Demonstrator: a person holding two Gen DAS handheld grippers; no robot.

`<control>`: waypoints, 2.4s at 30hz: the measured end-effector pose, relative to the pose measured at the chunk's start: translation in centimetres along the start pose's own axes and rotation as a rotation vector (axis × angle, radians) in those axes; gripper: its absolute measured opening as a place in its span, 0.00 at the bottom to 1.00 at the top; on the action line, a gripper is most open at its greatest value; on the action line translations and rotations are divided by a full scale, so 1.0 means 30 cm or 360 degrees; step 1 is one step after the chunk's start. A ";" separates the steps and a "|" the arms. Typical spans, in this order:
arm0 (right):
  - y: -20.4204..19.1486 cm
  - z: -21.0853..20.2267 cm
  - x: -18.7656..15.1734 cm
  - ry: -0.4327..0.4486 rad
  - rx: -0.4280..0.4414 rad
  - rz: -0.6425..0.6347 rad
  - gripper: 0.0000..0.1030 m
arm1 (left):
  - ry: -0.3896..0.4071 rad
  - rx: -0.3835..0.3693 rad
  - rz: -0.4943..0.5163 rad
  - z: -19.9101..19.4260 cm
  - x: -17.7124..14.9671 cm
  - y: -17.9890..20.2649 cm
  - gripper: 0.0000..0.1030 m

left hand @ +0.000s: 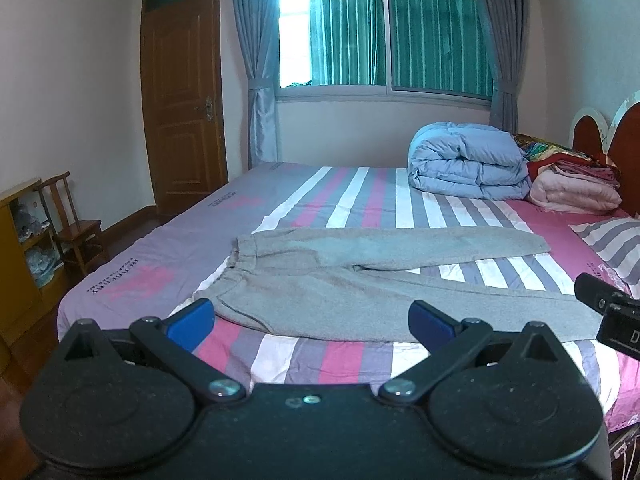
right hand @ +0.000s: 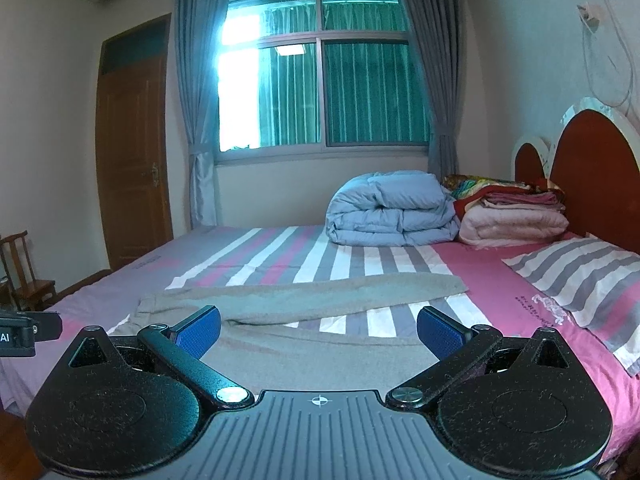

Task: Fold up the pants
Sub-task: 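Move both grippers toward the waistband of the grey sweatpants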

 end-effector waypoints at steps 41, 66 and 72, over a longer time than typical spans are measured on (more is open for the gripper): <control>-0.014 0.031 -0.007 -0.0027 0.0003 -0.0055 1.00 | -0.0028 0.0020 0.0000 0.046 -0.022 -0.007 0.94; 0.026 0.111 -0.054 -0.0128 -0.0022 -0.0024 1.00 | -0.0174 0.0033 0.0021 0.145 -0.068 -0.002 0.94; 0.043 0.149 -0.081 -0.0184 -0.0017 -0.0002 1.00 | -0.0250 0.0042 0.0014 0.187 -0.082 -0.018 0.94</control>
Point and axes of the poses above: each gripper's, at about its wrist camera, not at the fingertips, and z roughly the way its jaws point, y to its right, x to its top, the point moved 6 cm from there along z, roughly the way its jaws point, and after that the axes turned 14 degrees about -y, right-handed, at the moved point
